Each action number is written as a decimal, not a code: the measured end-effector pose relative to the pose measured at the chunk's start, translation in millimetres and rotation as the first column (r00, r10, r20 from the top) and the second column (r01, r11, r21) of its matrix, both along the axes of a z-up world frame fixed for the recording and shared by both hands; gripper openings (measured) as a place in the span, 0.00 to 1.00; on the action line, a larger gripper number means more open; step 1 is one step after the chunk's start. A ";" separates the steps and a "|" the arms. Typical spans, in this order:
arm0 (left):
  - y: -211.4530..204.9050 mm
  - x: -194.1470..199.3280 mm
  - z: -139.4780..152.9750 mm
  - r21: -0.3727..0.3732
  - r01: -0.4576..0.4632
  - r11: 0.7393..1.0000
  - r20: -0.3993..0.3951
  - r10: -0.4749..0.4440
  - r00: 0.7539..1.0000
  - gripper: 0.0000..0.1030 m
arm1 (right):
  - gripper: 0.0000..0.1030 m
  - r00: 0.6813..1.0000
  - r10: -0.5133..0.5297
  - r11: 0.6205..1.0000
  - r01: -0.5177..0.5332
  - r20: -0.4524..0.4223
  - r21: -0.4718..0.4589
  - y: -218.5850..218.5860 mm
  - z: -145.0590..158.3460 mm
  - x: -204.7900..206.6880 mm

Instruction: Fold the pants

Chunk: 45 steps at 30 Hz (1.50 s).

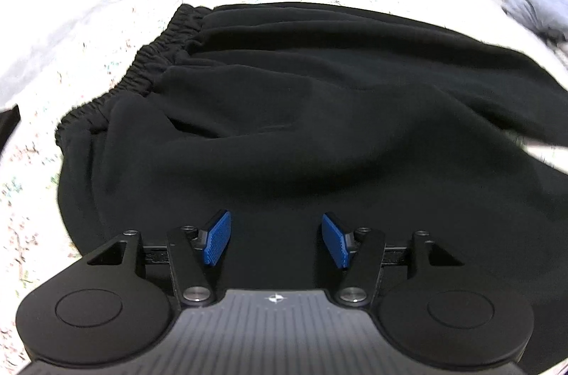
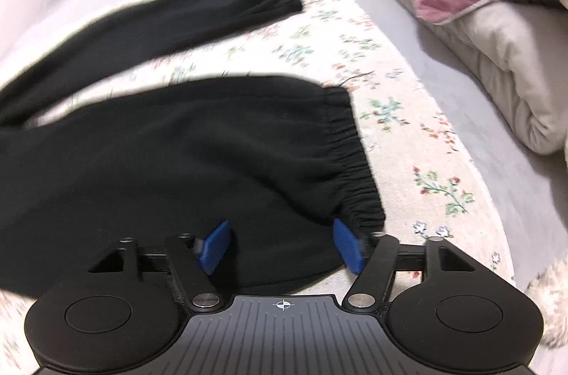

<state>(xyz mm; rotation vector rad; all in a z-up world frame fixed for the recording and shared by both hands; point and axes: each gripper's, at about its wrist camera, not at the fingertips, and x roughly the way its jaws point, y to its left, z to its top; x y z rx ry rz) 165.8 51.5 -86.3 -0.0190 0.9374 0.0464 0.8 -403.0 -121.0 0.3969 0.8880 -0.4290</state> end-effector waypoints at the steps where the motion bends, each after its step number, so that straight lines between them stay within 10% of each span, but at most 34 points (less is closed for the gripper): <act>1: 0.0 2.6 1.2 -0.011 -0.009 1.000 0.009 0.009 1.000 0.66 | 0.64 0.999 -0.023 1.000 0.023 0.025 0.006 -1.4 4.8 -0.6; 25: 23.0 76.7 19.6 -0.174 -0.037 0.984 0.056 0.047 0.997 0.71 | 0.77 0.998 -0.023 0.999 0.026 0.057 -0.045 -12.2 11.8 80.6; 35: 87.8 177.2 56.5 -0.002 -0.046 0.999 0.105 0.046 0.993 0.90 | 0.79 0.994 -0.018 1.000 0.018 0.110 0.004 -93.9 22.3 193.7; 45: 82.5 268.7 28.0 0.164 0.078 0.983 0.035 -0.085 0.996 0.92 | 0.79 0.996 -0.026 0.999 0.028 0.085 -0.019 -154.3 12.4 301.0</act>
